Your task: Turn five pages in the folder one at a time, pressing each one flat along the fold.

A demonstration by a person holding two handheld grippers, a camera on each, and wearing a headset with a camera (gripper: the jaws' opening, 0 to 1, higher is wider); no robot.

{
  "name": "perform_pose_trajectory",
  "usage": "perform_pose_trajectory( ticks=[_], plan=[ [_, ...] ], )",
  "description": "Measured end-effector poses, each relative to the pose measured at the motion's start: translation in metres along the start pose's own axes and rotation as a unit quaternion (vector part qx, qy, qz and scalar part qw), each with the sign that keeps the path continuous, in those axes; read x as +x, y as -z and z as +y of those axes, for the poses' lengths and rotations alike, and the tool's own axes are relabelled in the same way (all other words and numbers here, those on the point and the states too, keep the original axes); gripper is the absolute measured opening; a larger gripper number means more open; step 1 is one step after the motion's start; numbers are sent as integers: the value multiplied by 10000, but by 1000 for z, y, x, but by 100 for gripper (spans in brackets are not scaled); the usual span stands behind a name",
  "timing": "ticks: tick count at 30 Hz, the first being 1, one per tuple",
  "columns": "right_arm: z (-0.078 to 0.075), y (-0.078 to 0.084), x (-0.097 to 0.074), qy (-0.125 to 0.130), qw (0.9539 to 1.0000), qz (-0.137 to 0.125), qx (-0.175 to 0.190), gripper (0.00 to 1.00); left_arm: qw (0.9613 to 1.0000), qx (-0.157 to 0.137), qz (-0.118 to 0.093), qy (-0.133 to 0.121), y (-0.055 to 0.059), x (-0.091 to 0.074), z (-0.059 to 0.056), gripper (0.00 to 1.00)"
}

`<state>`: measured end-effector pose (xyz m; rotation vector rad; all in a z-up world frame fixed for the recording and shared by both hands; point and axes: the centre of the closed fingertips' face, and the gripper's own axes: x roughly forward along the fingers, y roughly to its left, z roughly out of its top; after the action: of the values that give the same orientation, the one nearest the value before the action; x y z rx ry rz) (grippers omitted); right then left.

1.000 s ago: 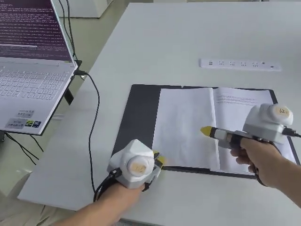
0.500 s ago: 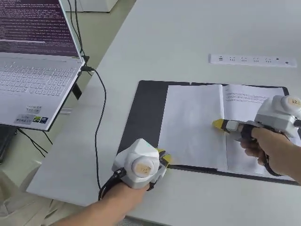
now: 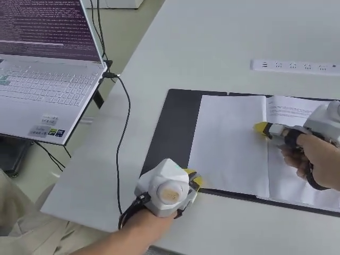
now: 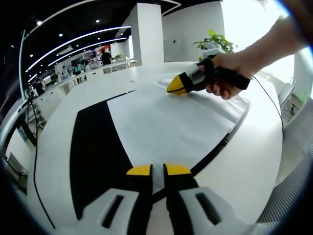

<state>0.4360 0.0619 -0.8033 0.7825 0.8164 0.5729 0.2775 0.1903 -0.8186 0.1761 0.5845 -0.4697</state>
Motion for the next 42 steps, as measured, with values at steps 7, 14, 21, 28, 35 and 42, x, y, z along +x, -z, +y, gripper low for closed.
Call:
perform_pose_trajectory(
  ticks=[7,14,21,28,35,42],
  plan=[
    [-4,-8,5,57,9998,-127,166,0,10000,7,13,0,0,0,0,7],
    [-1,-13,12,28,9997,-148,190,0,10000,7,18,8,0,0,1,7],
    [1,-21,21,84,9999,-112,46,0,10000,-46,-1,-32,0,0,1,7],
    [-3,-31,28,124,9997,-175,128,0,10000,-33,5,-28,1,0,1,7],
    [-6,-43,35,105,9988,-369,290,0,10000,-49,-6,-31,1,1,1,7],
    [-9,-52,41,72,9979,-499,401,0,10000,-72,-33,-40,2,1,2,7]
  ],
)
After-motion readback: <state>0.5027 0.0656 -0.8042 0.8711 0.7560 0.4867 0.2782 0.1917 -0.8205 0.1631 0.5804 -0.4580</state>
